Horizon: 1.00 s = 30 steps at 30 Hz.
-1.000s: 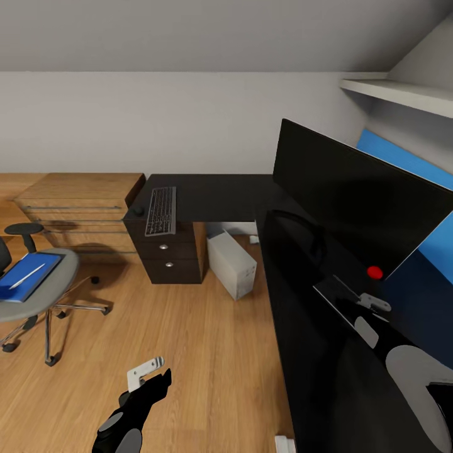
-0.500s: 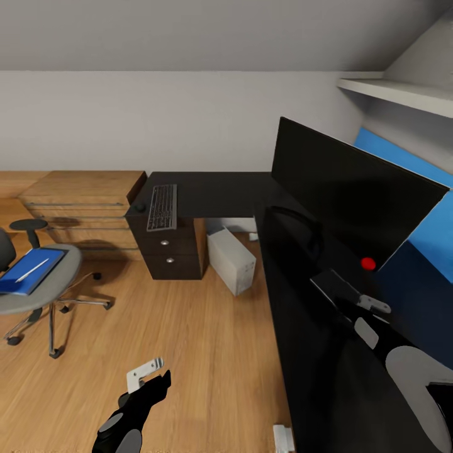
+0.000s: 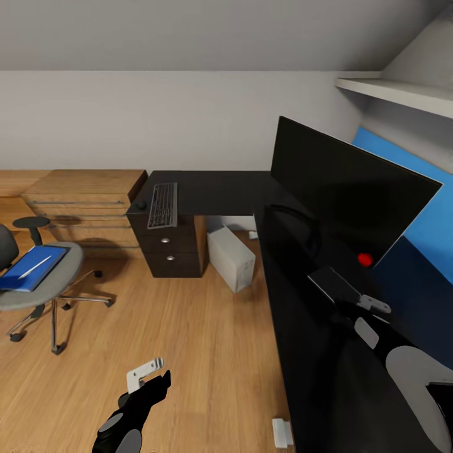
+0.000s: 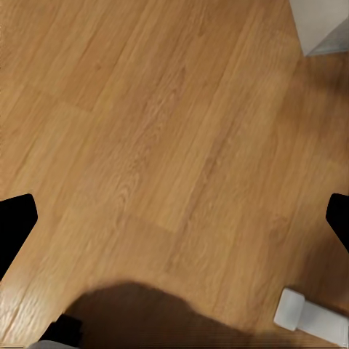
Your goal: In the bedroom, organize the workspace by keeping the computer under the desk, ensuring the monitor is on the desk, placing the keyboard on the desk next to the monitor, placing the mouse on the desk next to the keyboard, moving the folder from the swivel chair onto the desk next to the mouse, stacking the notebook on top of the folder with the pen on top of the notebook, and positioning the swivel chair next to the desk.
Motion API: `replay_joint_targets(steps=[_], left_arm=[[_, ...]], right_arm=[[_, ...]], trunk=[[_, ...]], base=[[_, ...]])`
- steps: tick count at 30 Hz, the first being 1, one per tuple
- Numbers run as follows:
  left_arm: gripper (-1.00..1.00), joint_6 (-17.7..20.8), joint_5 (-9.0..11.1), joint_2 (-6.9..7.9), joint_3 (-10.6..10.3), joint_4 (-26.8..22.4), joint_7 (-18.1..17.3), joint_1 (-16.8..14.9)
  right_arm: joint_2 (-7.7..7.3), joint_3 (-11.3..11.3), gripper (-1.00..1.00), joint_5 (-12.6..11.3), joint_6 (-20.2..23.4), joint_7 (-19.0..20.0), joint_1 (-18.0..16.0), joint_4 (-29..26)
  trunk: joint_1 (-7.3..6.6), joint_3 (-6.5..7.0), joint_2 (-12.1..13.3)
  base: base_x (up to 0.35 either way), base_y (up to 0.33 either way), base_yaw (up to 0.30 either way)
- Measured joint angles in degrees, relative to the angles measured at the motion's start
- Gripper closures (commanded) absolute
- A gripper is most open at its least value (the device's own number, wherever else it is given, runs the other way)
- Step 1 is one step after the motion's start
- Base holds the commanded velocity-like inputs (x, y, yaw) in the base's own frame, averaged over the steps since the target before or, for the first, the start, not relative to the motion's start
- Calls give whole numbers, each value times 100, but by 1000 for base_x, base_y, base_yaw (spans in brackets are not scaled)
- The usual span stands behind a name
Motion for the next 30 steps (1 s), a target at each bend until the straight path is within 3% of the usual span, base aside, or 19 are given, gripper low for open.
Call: replay_joint_targets(steps=[15,24,30], left_arm=[[-100,0,-2,0,-2,0,0,0],[-100,0,-16,0,-7,-2,0,0],[-100,0,-14,0,-4,-1,6,0]], right_arm=[[4,56,-100,34,-28,9,-5,136],[8,56,-100,50,-31,3,-3,136],[16,25,-100,-27,-13,4,2,202]], trunk=[[1,0,0],[-2,0,0],[-133,106,240]], base=[[-272,0,0],[-40,0,0],[-1,0,0]])
